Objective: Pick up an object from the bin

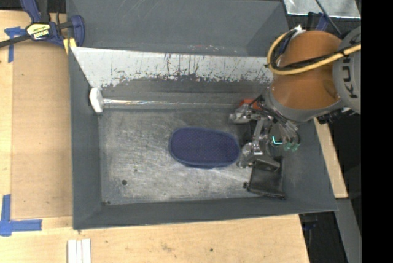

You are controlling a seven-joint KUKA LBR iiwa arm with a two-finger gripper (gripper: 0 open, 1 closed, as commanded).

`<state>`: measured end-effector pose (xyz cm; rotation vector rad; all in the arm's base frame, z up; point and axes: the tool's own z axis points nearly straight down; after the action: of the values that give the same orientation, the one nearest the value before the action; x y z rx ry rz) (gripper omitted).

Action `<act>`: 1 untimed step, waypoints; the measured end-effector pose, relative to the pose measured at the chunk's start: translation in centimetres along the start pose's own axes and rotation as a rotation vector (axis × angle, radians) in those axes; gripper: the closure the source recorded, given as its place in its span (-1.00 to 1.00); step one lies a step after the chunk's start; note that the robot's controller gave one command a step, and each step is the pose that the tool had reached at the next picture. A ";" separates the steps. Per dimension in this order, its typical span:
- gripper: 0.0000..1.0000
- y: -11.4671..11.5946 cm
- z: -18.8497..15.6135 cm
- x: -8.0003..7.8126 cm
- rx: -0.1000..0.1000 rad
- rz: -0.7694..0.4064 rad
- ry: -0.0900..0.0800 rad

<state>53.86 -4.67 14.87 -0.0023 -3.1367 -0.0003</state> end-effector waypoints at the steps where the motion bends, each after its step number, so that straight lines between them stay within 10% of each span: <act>1: 1.00 0.0 -0.4 -0.2 0.001 -0.002 -0.008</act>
Offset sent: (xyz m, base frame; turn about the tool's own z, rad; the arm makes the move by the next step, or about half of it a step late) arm 0.0000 0.0000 0.0000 0.0000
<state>54.06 -4.65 15.30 0.0008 -3.1447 0.0007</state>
